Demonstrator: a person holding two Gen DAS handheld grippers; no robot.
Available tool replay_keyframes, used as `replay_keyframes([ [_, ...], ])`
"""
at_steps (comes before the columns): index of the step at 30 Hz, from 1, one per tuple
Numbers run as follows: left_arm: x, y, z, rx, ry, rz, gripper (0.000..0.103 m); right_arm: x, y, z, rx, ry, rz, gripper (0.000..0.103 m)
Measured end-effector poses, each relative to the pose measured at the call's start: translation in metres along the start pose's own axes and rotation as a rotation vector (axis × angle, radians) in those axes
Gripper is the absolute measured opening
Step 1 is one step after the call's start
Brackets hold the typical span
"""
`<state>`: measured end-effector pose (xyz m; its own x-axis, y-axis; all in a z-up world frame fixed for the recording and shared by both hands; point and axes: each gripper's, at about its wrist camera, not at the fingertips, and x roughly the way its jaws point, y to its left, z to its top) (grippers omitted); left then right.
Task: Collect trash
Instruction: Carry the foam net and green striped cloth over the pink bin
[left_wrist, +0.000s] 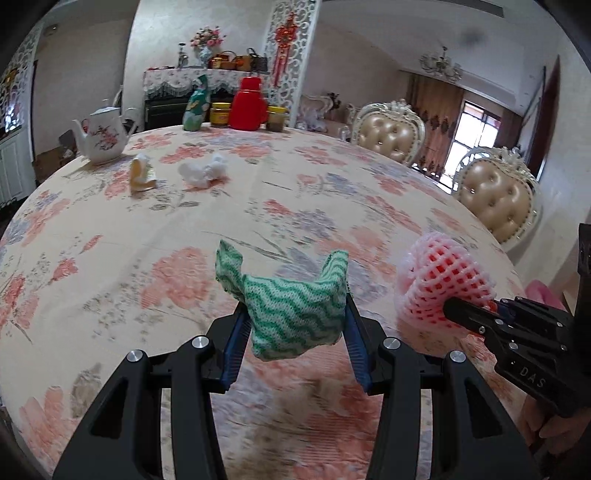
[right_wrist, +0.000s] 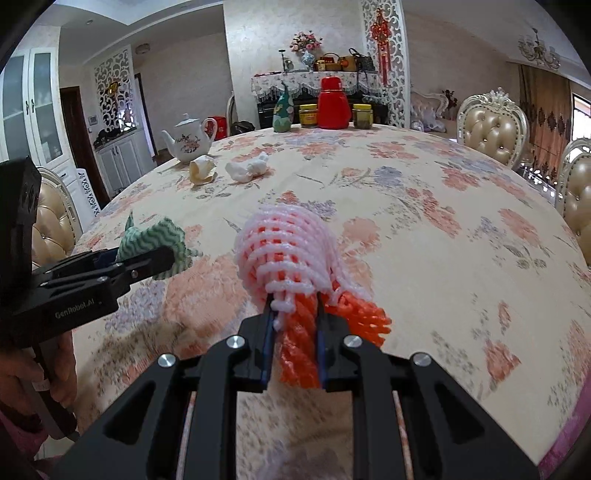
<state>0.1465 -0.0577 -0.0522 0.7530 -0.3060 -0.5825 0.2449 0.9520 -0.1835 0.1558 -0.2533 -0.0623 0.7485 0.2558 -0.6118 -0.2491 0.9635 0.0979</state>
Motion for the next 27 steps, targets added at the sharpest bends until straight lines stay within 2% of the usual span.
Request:
replay_keyframes([
  [18,-0.003,-0.04,-0.005,0.087,0.007,-0.075,0.045,-0.043,-0.029,-0.016,0.061,-0.053,-0.077,0.018],
  [27,0.001,-0.079,-0.007,0.167,0.023,-0.153,0.045,-0.069,-0.057,-0.034,0.118,-0.064,-0.125,0.018],
])
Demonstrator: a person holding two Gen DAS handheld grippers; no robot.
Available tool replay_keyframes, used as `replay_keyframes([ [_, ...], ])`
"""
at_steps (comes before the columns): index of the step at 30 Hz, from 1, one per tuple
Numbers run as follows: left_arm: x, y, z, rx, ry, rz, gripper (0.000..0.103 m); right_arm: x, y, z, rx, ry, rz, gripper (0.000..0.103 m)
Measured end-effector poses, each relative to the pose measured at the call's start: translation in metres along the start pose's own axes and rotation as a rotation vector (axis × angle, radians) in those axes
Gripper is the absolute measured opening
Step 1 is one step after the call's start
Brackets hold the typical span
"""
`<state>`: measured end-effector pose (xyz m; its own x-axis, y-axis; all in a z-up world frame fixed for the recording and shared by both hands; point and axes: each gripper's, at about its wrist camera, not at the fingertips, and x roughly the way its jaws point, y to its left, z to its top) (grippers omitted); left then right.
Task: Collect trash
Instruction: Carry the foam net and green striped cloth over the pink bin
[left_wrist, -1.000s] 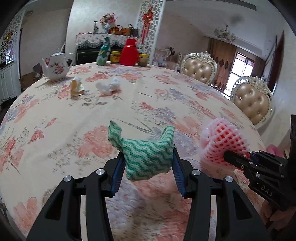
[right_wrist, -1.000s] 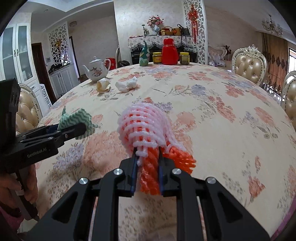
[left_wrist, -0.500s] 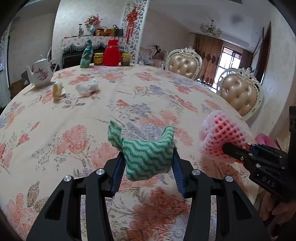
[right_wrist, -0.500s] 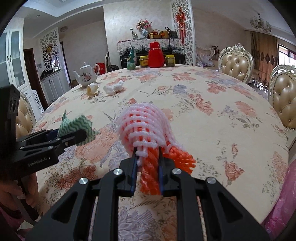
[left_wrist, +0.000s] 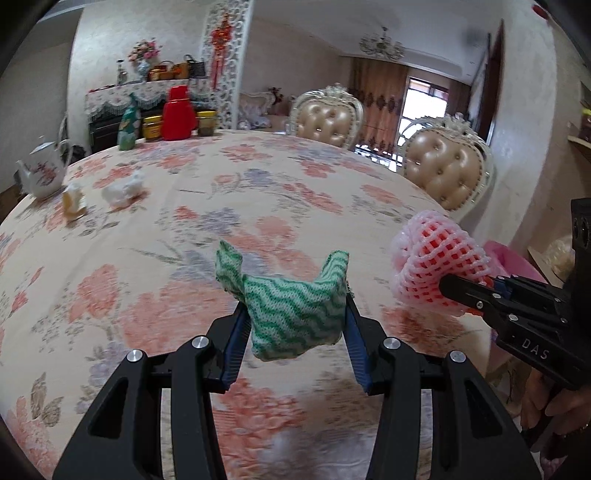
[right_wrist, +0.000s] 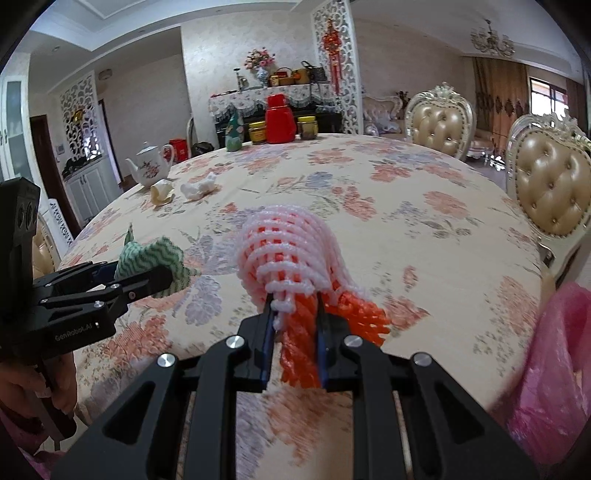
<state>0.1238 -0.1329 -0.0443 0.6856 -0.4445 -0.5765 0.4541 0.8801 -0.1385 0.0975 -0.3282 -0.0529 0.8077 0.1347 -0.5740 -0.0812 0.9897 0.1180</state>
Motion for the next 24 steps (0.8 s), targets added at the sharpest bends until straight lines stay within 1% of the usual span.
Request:
replay_keyframes([
  [5,0.008,-0.016,0.002,0.029,0.013,-0.048,0.045,-0.008,-0.015,-0.006,0.031,0.001,-0.033,0.018],
  [11,0.02,-0.025,0.011,0.056,0.032,-0.086,0.045,-0.01,-0.028,0.001,0.057,-0.001,-0.076,0.018],
  [15,0.029,-0.033,0.022,0.099,0.043,-0.131,0.045,-0.014,-0.033,0.006,0.074,0.002,-0.126,0.018],
  [20,0.04,-0.054,0.038,0.187,0.053,-0.224,0.045,-0.031,-0.04,0.004,0.118,-0.013,-0.216,0.018],
  [24,0.047,-0.077,0.046,0.285,0.077,-0.299,0.045,-0.042,-0.054,0.001,0.206,-0.018,-0.267,0.018],
])
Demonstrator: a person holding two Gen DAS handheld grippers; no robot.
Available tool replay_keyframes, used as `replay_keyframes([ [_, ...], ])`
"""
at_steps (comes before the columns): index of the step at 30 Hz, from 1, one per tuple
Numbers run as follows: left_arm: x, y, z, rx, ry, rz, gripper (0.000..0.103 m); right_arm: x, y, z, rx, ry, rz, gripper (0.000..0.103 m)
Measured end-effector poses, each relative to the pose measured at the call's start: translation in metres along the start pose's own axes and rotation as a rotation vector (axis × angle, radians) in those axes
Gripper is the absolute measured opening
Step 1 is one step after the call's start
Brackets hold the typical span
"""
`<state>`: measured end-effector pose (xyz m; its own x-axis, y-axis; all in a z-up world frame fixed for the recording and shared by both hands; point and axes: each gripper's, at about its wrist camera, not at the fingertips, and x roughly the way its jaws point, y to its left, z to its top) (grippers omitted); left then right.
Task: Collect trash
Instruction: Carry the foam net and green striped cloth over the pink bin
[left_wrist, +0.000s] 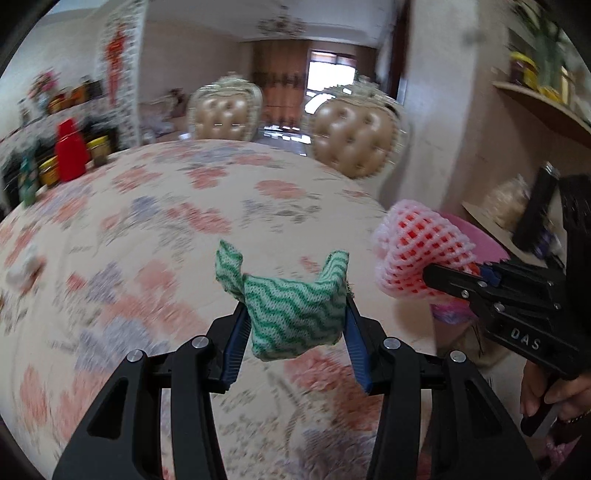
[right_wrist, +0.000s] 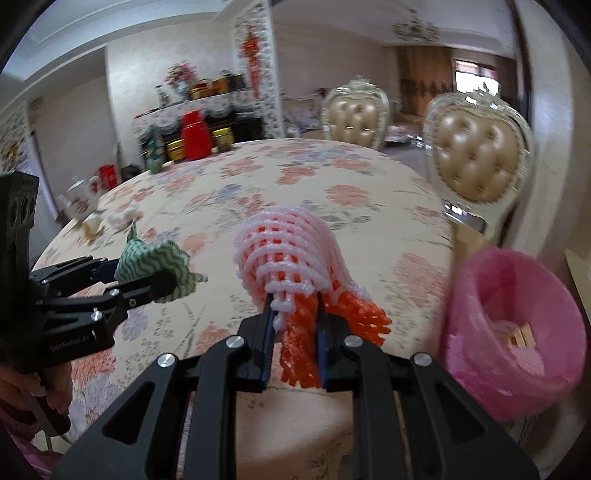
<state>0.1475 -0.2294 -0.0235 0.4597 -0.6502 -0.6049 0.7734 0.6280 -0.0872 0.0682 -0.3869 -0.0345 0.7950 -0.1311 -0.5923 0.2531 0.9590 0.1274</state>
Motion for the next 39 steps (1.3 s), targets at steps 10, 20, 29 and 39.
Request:
replay_keyframes([
  [10,0.015,-0.04,0.01,-0.023,-0.057,-0.004,0.046,-0.026,-0.045,0.004,-0.078,-0.048,-0.063,0.019],
  [20,0.042,-0.075,0.011,-0.01,0.014,-0.069,0.046,-0.039,-0.097,-0.007,0.049,-0.08,-0.084,0.019],
  [29,0.04,-0.105,0.013,0.066,0.014,-0.139,0.046,-0.067,-0.109,-0.019,0.093,-0.131,-0.158,0.019],
  [39,0.076,-0.155,0.052,0.105,-0.016,-0.271,0.046,-0.092,-0.17,-0.018,0.15,-0.141,-0.341,0.023],
])
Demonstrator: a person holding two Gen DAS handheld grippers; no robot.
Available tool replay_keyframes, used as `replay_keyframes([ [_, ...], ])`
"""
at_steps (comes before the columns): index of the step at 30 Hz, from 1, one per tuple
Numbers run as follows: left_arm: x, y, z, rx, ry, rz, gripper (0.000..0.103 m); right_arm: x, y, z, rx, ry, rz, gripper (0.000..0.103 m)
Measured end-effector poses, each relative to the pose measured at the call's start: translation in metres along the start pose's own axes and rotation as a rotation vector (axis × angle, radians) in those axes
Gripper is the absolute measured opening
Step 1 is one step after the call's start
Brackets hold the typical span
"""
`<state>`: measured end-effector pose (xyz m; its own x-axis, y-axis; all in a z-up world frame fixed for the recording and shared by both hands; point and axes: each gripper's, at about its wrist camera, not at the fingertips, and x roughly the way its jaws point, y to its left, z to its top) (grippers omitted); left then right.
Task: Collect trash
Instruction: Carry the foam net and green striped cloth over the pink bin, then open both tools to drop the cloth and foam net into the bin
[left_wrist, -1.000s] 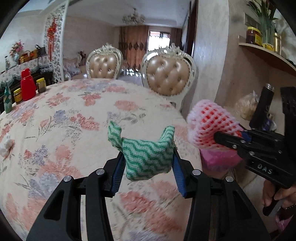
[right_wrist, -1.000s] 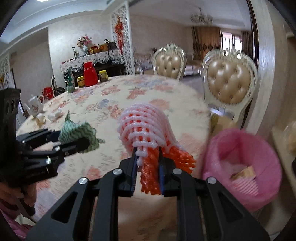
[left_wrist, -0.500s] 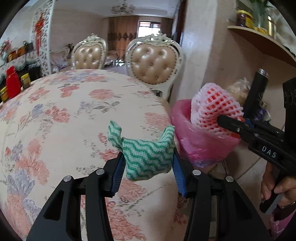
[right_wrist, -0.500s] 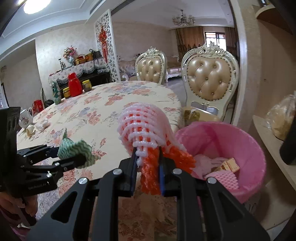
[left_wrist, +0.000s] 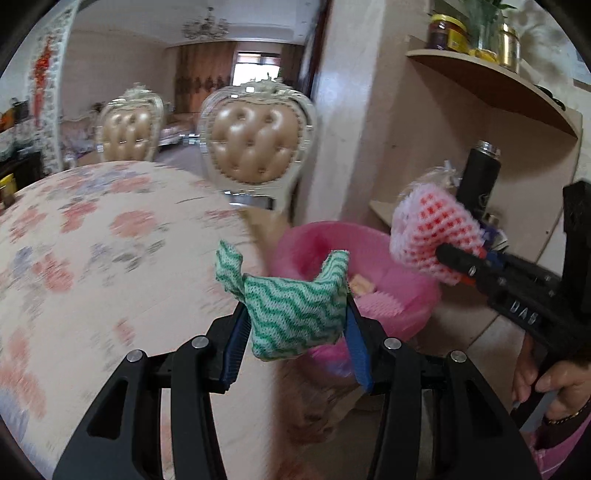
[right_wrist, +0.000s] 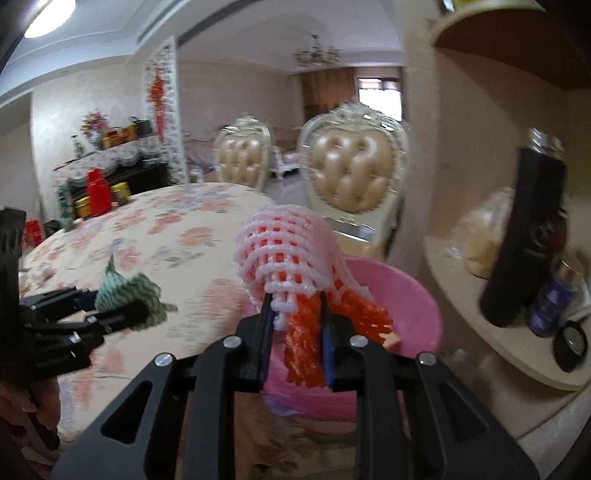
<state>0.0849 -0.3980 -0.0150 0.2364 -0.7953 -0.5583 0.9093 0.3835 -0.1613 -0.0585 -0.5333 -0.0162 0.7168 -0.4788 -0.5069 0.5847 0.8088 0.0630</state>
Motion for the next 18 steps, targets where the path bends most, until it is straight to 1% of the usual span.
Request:
replay_keyframes([
  [4,0.051,-0.015,0.027,0.007,0.039,-0.082,0.046,0.02,-0.029,-0.005,0.034,0.054,-0.061,0.025],
  [6,0.074,-0.02,0.037,0.007,0.062,-0.107,0.046,0.032,-0.041,-0.006,0.038,0.07,-0.076,0.026],
  [8,0.103,-0.026,0.048,-0.004,0.082,-0.14,0.046,0.046,-0.052,-0.005,0.036,0.092,-0.082,0.03],
  [9,0.115,-0.029,0.051,-0.001,0.094,-0.153,0.047,0.051,-0.058,-0.005,0.037,0.096,-0.079,0.037],
  [10,0.131,-0.032,0.055,0.003,0.109,-0.156,0.05,0.055,-0.061,-0.004,0.042,0.095,-0.08,0.049],
  [11,0.14,-0.033,0.057,0.0,0.111,-0.148,0.054,0.06,-0.066,-0.004,0.051,0.092,-0.085,0.056],
  [12,0.149,-0.033,0.059,-0.01,0.111,-0.147,0.067,0.065,-0.07,-0.003,0.057,0.094,-0.085,0.062],
  [13,0.155,-0.032,0.062,-0.02,0.109,-0.147,0.081,0.068,-0.073,-0.002,0.057,0.097,-0.091,0.061],
  [15,0.157,-0.029,0.064,-0.036,0.091,-0.118,0.085,0.069,-0.076,-0.001,0.056,0.096,-0.108,0.061],
  [17,0.155,-0.025,0.066,-0.035,0.08,-0.119,0.088,0.063,-0.078,-0.002,0.065,0.089,-0.105,0.061],
  [18,0.151,-0.023,0.067,-0.03,0.077,-0.107,0.089,0.06,-0.078,-0.003,0.066,0.085,-0.108,0.061],
])
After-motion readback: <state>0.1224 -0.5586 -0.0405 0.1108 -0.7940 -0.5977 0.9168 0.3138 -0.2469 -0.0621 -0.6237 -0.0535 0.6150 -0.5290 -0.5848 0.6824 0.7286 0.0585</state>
